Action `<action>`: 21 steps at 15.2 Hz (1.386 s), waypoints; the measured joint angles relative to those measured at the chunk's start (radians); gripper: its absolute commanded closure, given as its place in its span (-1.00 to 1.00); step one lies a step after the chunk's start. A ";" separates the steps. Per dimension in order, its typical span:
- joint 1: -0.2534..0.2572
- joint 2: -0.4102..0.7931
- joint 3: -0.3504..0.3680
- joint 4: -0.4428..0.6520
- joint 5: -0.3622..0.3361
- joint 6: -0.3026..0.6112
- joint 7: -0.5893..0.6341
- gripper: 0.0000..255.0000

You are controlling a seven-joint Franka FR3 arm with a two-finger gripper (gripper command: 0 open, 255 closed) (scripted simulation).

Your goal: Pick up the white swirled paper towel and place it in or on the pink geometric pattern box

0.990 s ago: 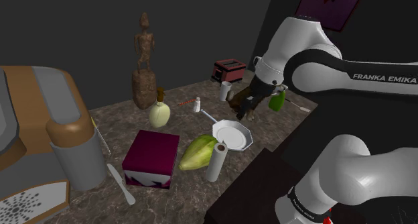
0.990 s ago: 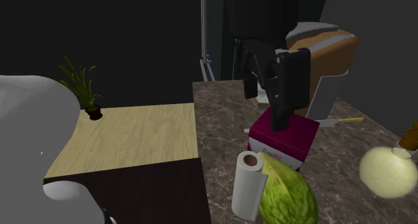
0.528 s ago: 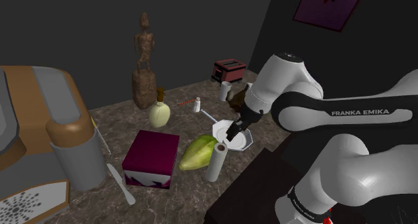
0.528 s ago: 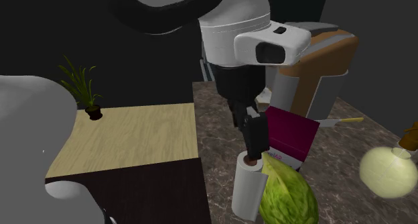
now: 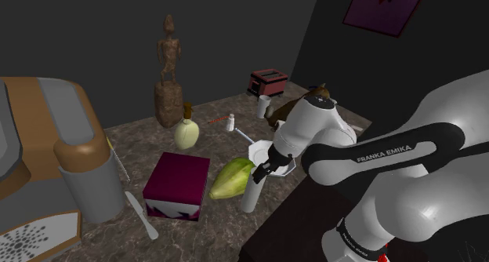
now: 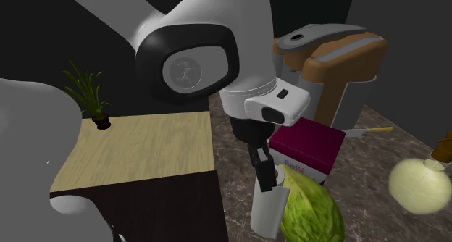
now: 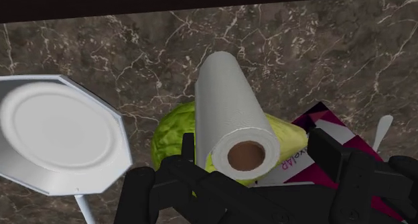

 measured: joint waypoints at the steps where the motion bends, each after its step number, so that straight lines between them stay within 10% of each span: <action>1: -0.004 0.020 0.003 -0.004 0.000 0.025 0.000 -1.00; 11: -0.024 0.124 0.023 -0.013 -0.007 0.140 0.008 -1.00; 12: -0.024 0.125 0.023 -0.013 -0.007 0.141 0.008 1.00; 21: -0.024 0.124 0.023 -0.013 -0.007 0.140 0.008 1.00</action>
